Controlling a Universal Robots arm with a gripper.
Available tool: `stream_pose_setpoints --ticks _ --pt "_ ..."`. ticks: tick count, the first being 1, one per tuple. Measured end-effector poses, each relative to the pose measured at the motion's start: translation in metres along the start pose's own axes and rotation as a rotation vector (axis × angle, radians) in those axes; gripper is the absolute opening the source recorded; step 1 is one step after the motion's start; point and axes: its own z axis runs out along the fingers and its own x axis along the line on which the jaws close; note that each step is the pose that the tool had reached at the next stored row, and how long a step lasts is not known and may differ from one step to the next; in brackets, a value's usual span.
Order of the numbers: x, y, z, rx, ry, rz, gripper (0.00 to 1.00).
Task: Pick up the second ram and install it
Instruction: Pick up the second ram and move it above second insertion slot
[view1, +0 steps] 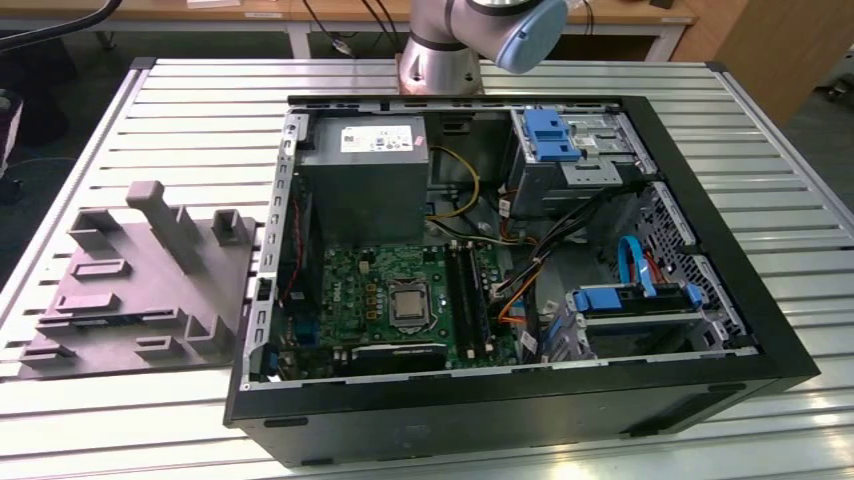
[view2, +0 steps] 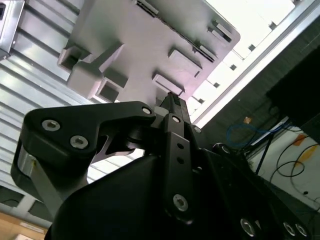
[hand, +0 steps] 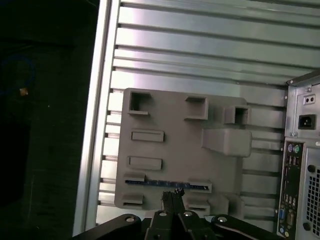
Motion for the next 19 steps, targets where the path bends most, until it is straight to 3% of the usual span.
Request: stream_pose_setpoints --ticks 19 --pt "0.0001 -0.0002 0.0046 -0.0061 0.0159 -0.362 0.10"
